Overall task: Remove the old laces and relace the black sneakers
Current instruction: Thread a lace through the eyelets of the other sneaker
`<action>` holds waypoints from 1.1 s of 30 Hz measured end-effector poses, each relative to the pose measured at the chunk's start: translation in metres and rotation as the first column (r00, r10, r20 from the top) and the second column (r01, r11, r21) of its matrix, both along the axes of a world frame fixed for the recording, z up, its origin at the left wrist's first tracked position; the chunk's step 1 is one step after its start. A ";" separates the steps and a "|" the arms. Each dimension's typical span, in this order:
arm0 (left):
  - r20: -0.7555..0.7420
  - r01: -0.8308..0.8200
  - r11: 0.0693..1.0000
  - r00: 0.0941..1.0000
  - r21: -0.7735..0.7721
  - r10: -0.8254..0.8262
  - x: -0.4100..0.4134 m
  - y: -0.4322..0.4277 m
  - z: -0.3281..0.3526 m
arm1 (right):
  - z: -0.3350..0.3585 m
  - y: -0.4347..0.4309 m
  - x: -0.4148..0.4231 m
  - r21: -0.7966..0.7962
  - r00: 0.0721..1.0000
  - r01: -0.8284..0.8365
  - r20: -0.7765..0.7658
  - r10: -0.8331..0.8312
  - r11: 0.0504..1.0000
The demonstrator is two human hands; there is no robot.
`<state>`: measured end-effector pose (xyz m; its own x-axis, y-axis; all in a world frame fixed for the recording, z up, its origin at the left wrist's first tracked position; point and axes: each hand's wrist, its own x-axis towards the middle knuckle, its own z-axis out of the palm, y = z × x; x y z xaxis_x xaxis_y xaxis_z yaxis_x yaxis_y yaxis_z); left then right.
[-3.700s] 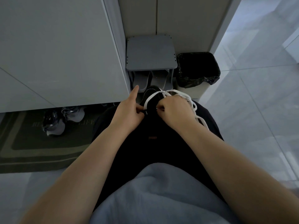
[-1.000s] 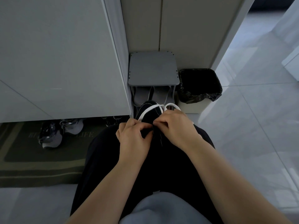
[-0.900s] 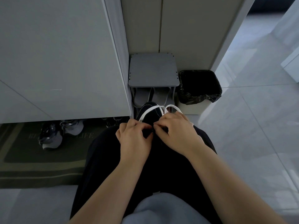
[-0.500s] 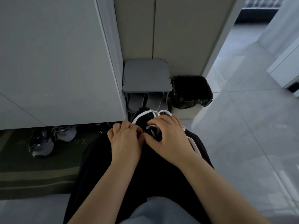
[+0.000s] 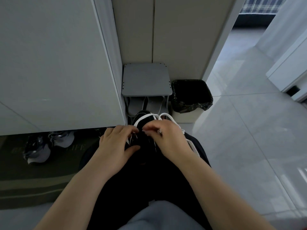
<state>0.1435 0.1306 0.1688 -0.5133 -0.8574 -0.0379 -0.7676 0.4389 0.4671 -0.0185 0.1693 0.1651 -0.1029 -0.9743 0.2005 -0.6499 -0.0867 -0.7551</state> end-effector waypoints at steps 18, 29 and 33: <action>0.085 0.005 0.998 0.996 0.056 -0.010 -0.008 -0.017 -0.005 | -0.021 0.033 0.026 0.095 0.979 -0.202 -0.011 0.204 0.975; 0.363 0.115 0.992 0.927 -0.048 -0.090 -0.027 -0.027 0.004 | -0.028 0.051 0.020 0.039 0.961 -0.218 0.185 0.208 0.975; 0.519 0.195 0.976 0.846 -0.097 -0.118 -0.042 -0.031 -0.001 | -0.030 0.049 0.023 0.048 0.962 -0.194 0.204 0.181 0.980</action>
<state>0.1016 0.1000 0.1678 -0.5829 -0.7834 -0.2157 -0.7955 0.6043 -0.0445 0.0048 0.2179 0.1352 0.0518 -0.9905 0.1278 -0.4638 -0.1371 -0.8752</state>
